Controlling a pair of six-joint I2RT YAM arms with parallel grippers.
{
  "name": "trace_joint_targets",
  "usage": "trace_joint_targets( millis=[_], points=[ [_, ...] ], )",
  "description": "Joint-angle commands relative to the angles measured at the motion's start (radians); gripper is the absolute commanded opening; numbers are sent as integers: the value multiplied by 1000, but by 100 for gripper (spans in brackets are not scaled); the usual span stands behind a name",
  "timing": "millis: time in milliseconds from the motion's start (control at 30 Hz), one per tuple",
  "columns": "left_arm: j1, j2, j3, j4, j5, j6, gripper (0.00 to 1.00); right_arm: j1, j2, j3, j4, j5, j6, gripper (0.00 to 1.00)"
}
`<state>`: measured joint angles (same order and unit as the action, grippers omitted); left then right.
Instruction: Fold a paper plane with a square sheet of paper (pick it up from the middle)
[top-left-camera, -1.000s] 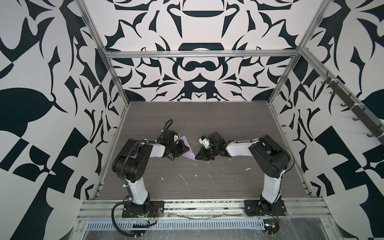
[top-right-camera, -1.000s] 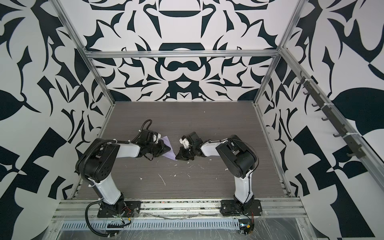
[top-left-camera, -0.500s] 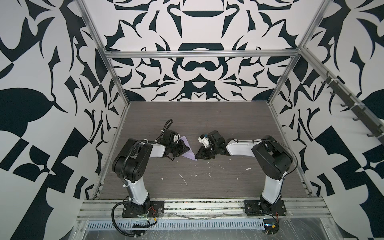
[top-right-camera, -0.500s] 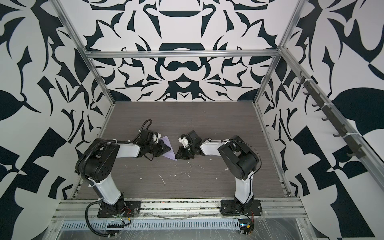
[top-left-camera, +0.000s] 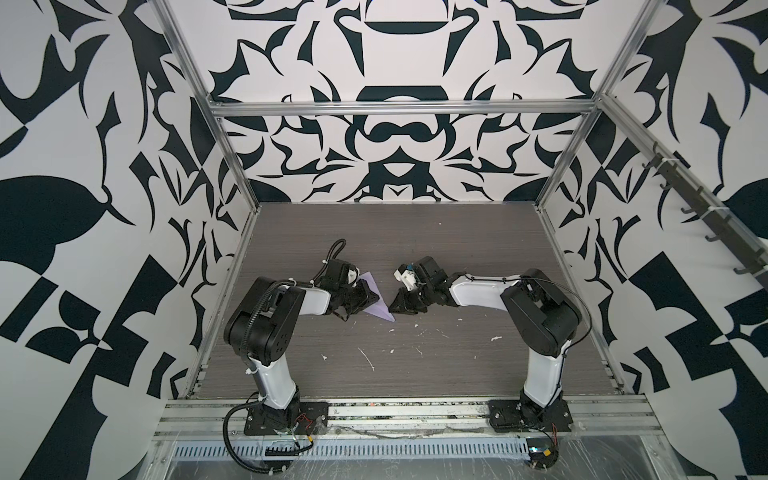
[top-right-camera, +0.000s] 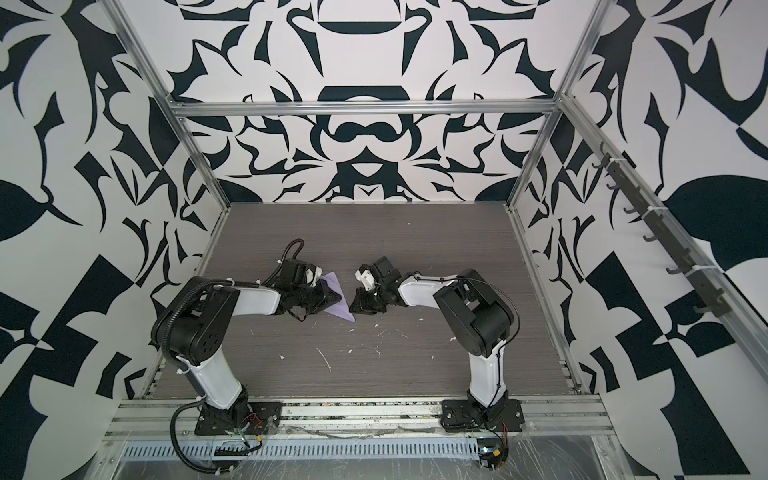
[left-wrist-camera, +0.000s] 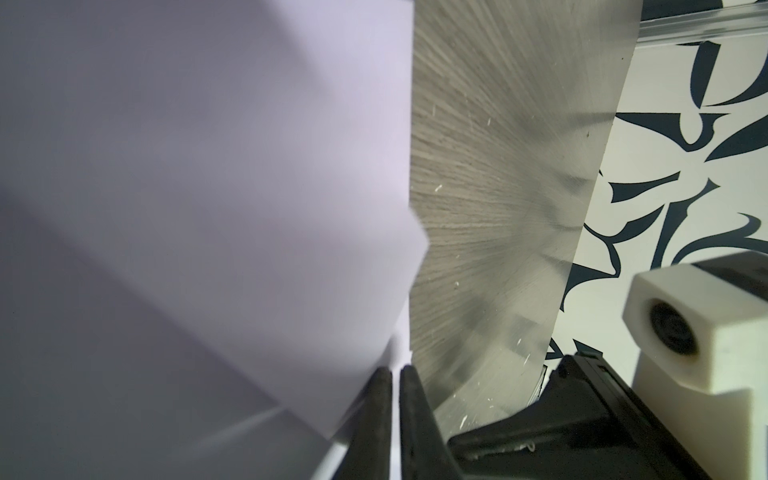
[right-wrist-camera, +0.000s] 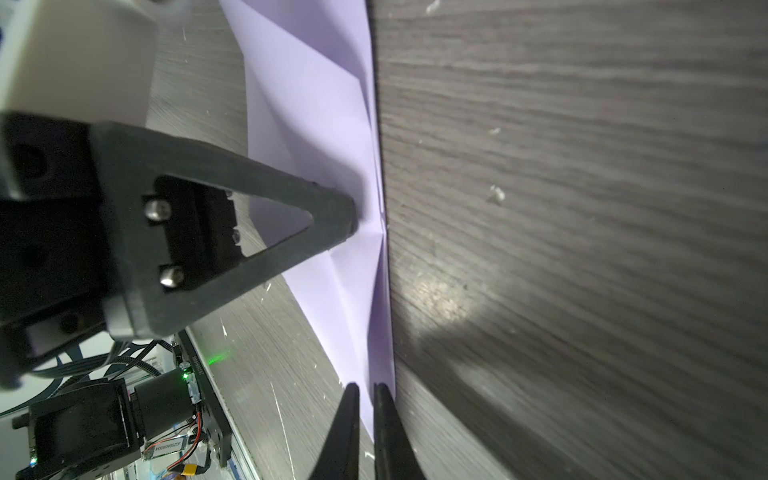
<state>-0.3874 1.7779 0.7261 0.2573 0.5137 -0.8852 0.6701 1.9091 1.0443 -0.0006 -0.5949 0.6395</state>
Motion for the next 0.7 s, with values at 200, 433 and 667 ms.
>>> trace_joint_targets(
  millis=[200,433,667],
  points=[
    [-3,13,-21,-25,-18,8,10,5,21,10,5,-36,-2,5],
    [-3,16,-30,-19,-24,6,10,5,38,-4,18,-47,10,4],
    [-3,17,-25,-19,-23,6,10,6,63,0,11,-37,9,4]
  ],
)
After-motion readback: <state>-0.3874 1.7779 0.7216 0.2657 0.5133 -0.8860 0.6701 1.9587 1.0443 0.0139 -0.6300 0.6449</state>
